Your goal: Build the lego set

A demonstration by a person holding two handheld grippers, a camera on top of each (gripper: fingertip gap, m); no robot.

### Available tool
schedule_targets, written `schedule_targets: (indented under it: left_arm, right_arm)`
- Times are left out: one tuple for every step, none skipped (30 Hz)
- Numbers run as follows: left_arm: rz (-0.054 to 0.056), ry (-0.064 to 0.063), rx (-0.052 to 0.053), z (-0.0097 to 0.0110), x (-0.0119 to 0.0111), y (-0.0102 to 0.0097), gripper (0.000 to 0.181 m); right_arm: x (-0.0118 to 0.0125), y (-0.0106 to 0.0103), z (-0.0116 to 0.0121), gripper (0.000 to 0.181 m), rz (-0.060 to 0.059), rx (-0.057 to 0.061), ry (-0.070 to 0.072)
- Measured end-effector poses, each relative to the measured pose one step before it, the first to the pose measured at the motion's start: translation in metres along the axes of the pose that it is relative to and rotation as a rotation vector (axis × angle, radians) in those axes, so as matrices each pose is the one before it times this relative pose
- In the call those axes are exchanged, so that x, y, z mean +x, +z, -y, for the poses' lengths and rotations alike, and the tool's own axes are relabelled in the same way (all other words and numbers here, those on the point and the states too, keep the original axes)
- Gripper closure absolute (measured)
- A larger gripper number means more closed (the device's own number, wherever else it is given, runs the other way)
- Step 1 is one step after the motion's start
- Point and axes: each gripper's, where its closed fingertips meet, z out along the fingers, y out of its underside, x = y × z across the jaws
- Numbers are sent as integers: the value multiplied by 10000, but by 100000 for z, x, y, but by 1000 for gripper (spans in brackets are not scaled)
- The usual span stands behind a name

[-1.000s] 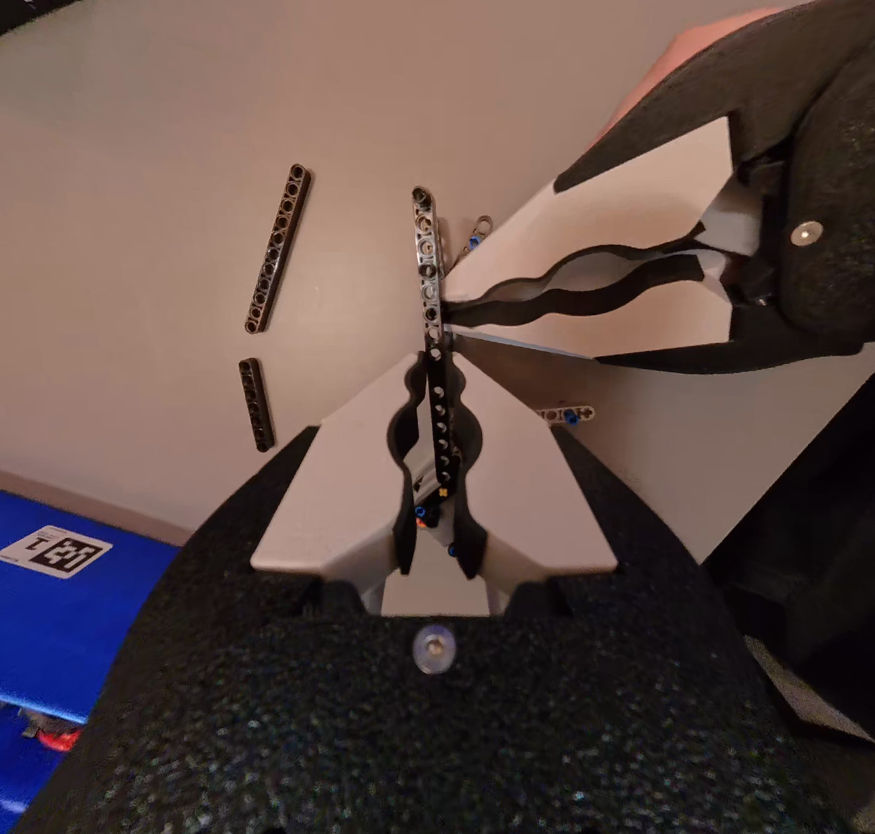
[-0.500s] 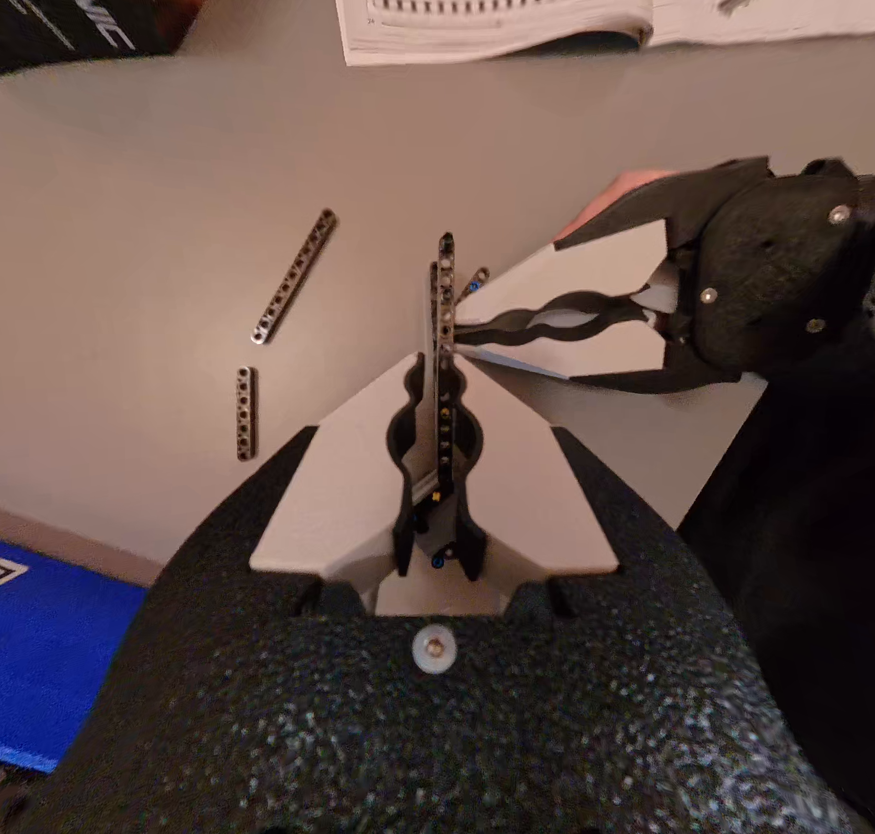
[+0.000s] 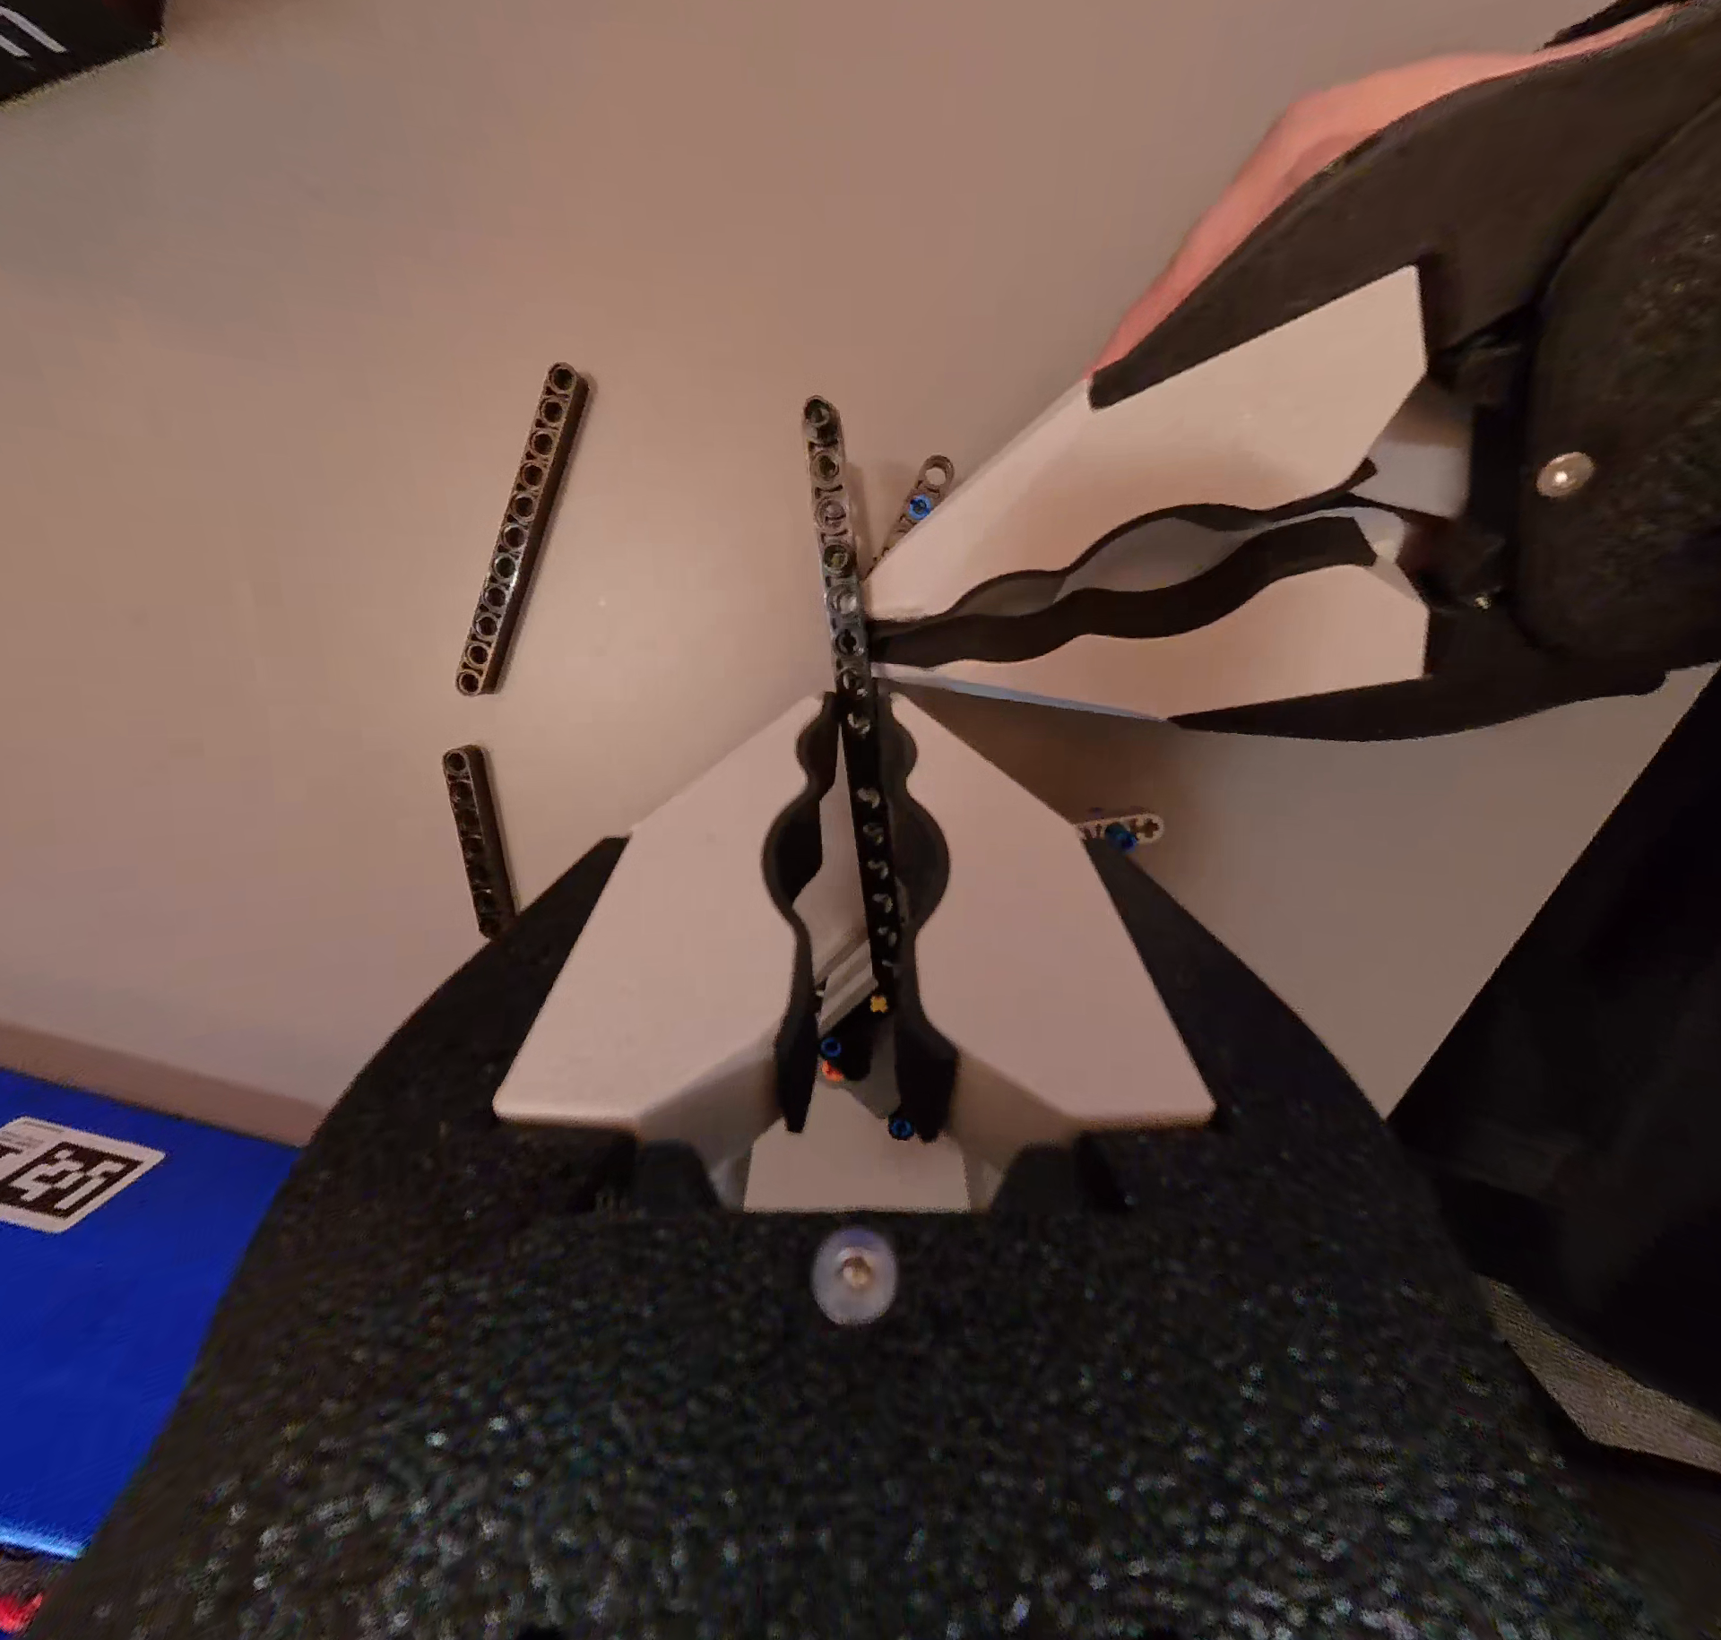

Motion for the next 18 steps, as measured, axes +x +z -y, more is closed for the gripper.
schedule_targets:
  left_arm:
    - [-48, -8, -10, -8, 42, 5, 176]
    - [-87, -39, -19, -15, 60, -2, 176]
    - [-130, -23, -26, 1, 82, 11, 176]
    - [-175, -25, -22, 20, 144, 16, 176]
    - [-45, -16, -18, 9, -24, -8, 176]
    - [18, 19, 19, 10, -91, -8, 176]
    - [8, 90, 88, 24, -18, 6, 176]
    - [-16, 55, 123, 20, 37, 8, 176]
    - [-47, 4, 114, 14, 63, 20, 176]
    - [-40, 55, 74, -15, 66, 82, 176]
    - [47, 106, 15, -120, -19, 112, 174]
    - [199, 48, -34, -234, -211, -13, 164]
    - [186, -30, 69, -170, -166, -270, 158]
    - [141, -30, 344, 123, -79, -597, 160]
    - [64, -21, 596, 358, 42, -853, 162]
    - [-11, -122, 695, 443, 103, -986, 164]
    - [-28, -265, 596, 271, 80, -968, 166]
    - [26, -311, 393, 10, 3, -799, 168]
  right_arm:
    - [-30, -74, -1, 178, 73, 43, -67]
    - [-48, -71, -8, 178, 127, 101, -237]
    - [-80, -133, -34, 178, 236, 148, -304]
    - [-127, -320, -152, 179, 376, 94, -208]
    - [92, -722, 194, 181, 365, 195, -114]
    - [594, -992, 848, 181, 140, 471, -76]
    - [417, -1016, 957, 181, 370, 443, -167]
    - [-146, -851, 800, 181, 758, 299, -117]
    - [-103, -522, 547, 176, 677, 132, 97]
    - [-65, -166, 371, 163, 556, 18, 61]
    - [34, 140, 208, 154, 425, -24, -209]
    - [456, 279, 99, 153, 73, -55, -394]
    - [276, 348, 17, 148, 115, -128, -470]
    - [-198, 337, 39, 148, 401, -161, -427]
    - [-36, 321, -49, 149, 333, -191, -313]
    - [149, 341, -146, 149, 238, -205, -242]
    - [86, 311, 3, 149, 259, -110, -269]
    - [68, 189, 79, 151, 250, -45, -255]
